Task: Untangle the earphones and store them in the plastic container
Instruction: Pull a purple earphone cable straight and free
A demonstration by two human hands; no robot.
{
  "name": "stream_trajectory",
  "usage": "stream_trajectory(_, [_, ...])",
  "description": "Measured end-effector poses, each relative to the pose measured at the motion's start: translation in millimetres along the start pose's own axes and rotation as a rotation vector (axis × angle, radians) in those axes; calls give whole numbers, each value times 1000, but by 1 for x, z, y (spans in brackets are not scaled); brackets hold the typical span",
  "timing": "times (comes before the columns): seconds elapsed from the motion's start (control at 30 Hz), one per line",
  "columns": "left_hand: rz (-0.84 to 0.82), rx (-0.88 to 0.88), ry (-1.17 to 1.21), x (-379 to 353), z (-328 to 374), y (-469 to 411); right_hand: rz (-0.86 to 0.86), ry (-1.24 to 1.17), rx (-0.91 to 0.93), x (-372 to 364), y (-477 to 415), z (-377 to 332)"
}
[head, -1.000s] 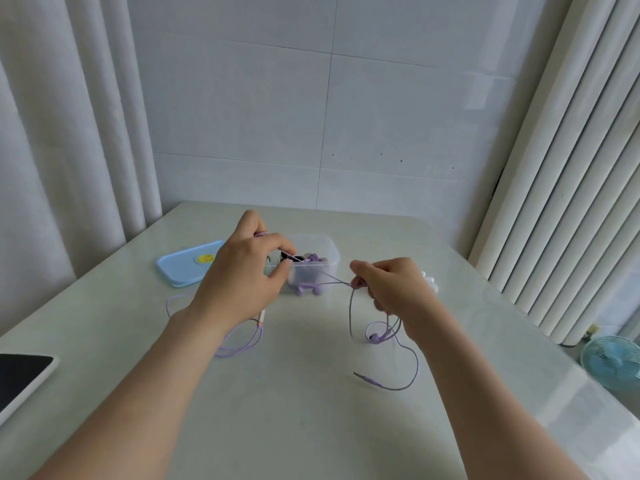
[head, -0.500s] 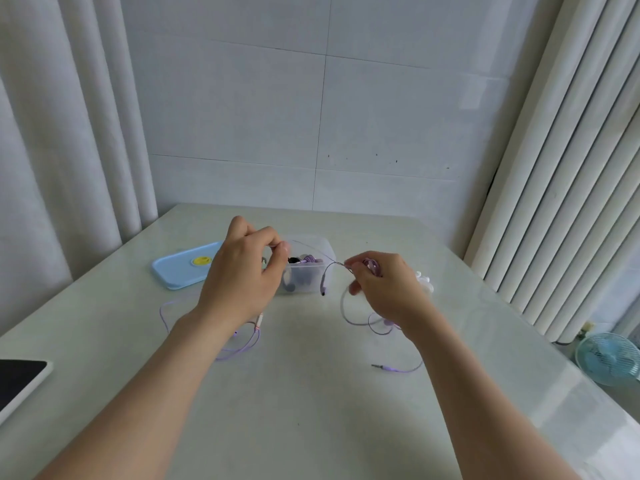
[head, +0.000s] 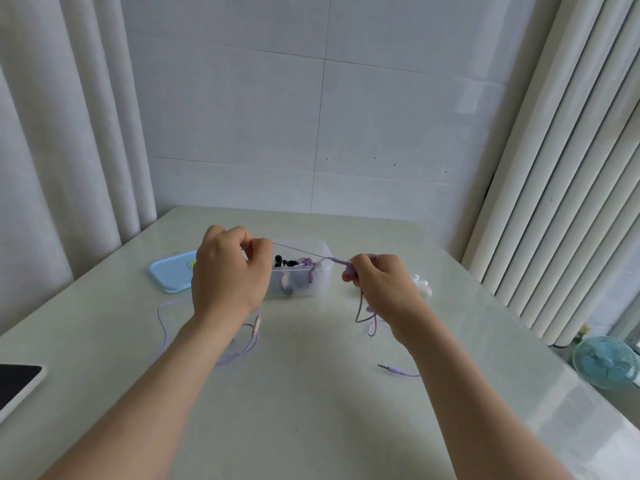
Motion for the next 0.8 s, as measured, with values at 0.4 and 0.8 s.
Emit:
stream_trajectory(0.4, [-97,278,423,-17,-7,4,-257,-145,-114,-17,5,7])
stream_trajectory(0.8, [-613,216,603,-42,25,28,-334,-74,111,-26,12,-10])
Point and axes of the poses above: each hand's wrist, its own y-axis away from the middle knuckle, its own x-axis out of the back of the hand, z = x × y, the point moved 6 cm from there along -y, towards the middle knuckle, and after that the axes turned 7 degrees about -z, right-handed, at the moved point
